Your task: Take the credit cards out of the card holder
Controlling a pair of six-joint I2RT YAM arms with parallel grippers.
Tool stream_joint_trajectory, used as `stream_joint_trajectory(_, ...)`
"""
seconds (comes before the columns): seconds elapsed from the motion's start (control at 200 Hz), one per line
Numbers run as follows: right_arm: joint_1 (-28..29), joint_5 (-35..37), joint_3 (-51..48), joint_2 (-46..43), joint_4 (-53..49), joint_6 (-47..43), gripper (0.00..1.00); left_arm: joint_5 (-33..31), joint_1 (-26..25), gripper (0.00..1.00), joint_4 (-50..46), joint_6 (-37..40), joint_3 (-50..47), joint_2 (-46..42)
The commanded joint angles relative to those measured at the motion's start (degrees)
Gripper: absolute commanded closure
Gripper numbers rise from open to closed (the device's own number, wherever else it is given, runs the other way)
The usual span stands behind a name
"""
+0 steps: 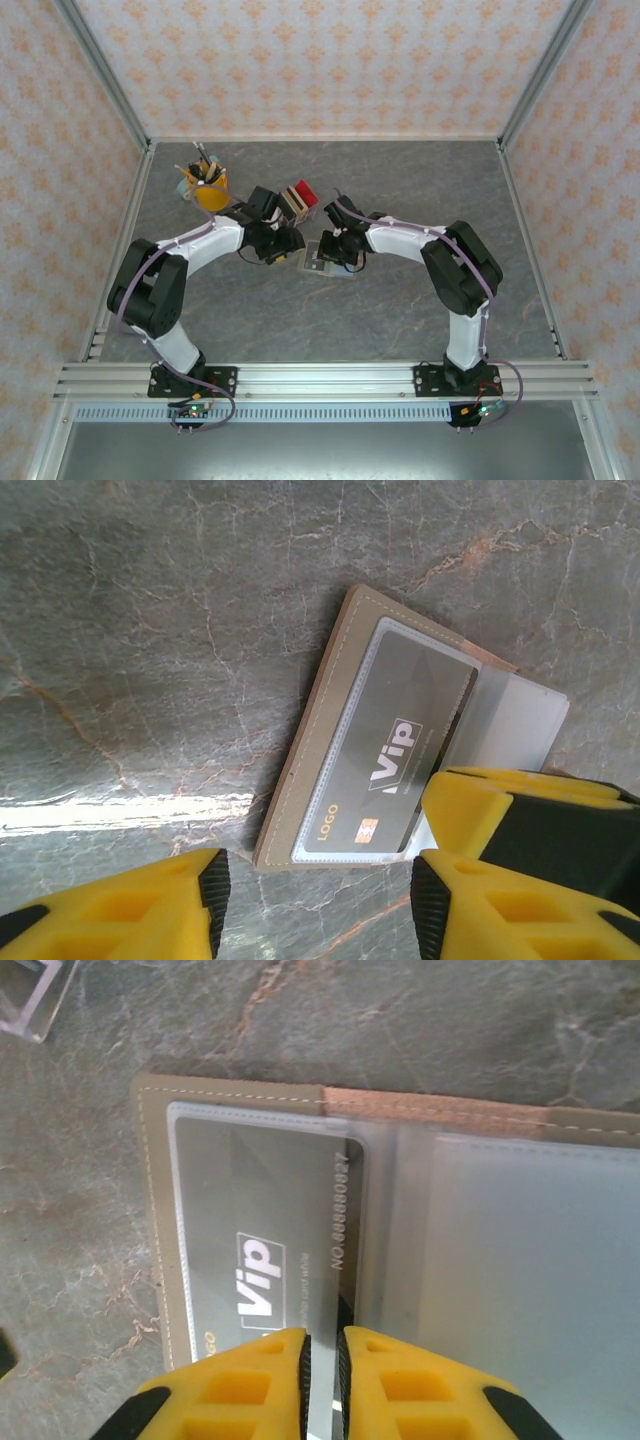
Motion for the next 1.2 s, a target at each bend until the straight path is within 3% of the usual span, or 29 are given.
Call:
stream_joint_trajectory(0.0, -0.2, -1.6, -0.6, 0.5, 0.2, -2.5, 0.82, 1.3, -0.6, 0.51, 1.4, 0.2, 1.9, 1.4)
stream_joint_trajectory(0.47, -1.3, 0.0, -3.5, -1.7, 2.8, 0.4, 0.82, 0.0, -2.7, 0.74, -0.9, 2.2, 8.7, 9.1)
stream_joint_trajectory(1.196, -3.0, -5.2, -7.4, -1.7, 11.1, 3.9, 0.82, -5.0, -2.8, 0.89, -5.1, 2.2, 8.6, 16.4)
